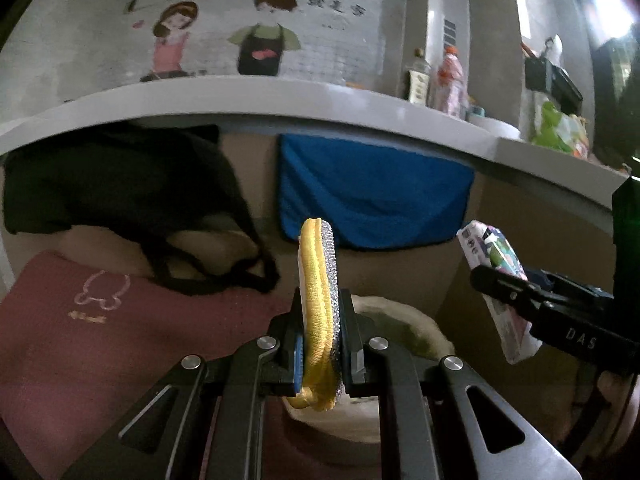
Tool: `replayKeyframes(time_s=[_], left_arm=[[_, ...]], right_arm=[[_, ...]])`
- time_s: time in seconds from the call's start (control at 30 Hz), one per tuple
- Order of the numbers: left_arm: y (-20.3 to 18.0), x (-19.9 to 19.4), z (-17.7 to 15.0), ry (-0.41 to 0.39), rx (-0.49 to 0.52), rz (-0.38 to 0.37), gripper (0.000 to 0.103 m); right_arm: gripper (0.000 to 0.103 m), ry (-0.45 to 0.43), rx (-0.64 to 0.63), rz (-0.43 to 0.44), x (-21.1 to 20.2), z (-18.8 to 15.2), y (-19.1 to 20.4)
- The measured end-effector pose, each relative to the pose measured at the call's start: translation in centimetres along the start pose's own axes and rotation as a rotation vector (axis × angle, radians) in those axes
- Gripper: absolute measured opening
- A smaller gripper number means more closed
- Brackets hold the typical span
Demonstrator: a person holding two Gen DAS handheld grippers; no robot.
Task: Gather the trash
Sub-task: 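Carry the mirror and tissue pack over the bin and open both tools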
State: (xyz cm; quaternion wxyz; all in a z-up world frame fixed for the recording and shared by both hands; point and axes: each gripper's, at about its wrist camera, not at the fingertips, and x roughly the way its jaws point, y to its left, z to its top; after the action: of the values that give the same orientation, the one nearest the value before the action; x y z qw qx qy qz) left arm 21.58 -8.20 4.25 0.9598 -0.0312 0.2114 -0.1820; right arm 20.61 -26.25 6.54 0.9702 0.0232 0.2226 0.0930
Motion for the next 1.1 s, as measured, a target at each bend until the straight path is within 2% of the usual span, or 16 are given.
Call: replayKeyframes(time_s=[0.3, 0.73, 0.83, 0.9, 0.93, 0.97, 1.0, 1.1], left_arm=[[-1.9, 3.9, -1.0, 0.064, -0.035, -0.04, 0.014], [-0.6, 9.1, -1.8, 0.127, -0.068, -0.073, 0.014], [0.0, 10.5, -1.7, 0.137, -0.088, -0.122, 0.014], [0.6, 11.8, -1.7, 0.163, -0.104, -0.215, 0.025], [0.9, 12.6, -1.7, 0.175, -0.104, -0.243, 0.047], [1.2, 13.1, -1.8, 0.178, -0.107, -0.245, 0.066], [1.8, 13.5, -1.9, 0.185, -0.123, -0.243, 0.068], [3.1, 13.4, -2.0, 0.203, -0.164, -0.221, 0.068]], right_arm=[[0.048, 0.023, 0.039, -0.031, 0.5, -1.8, -4.7], [0.049, 0.082, 0.077, -0.011, 5.4, -2.8, -5.9], [0.049, 0.092, 0.078, -0.019, 6.5, -2.9, -6.1], [0.053, 0.095, 0.094, -0.014, 7.2, -3.0, -6.4], [0.055, 0.09, 0.107, -0.004, 7.5, -3.1, -6.7], [0.064, 0.087, 0.122, 0.001, 7.9, -3.3, -7.1], [0.074, 0.091, 0.133, -0.002, 8.2, -3.4, -7.3], [0.075, 0.106, 0.152, -0.015, 8.6, -3.8, -7.4]])
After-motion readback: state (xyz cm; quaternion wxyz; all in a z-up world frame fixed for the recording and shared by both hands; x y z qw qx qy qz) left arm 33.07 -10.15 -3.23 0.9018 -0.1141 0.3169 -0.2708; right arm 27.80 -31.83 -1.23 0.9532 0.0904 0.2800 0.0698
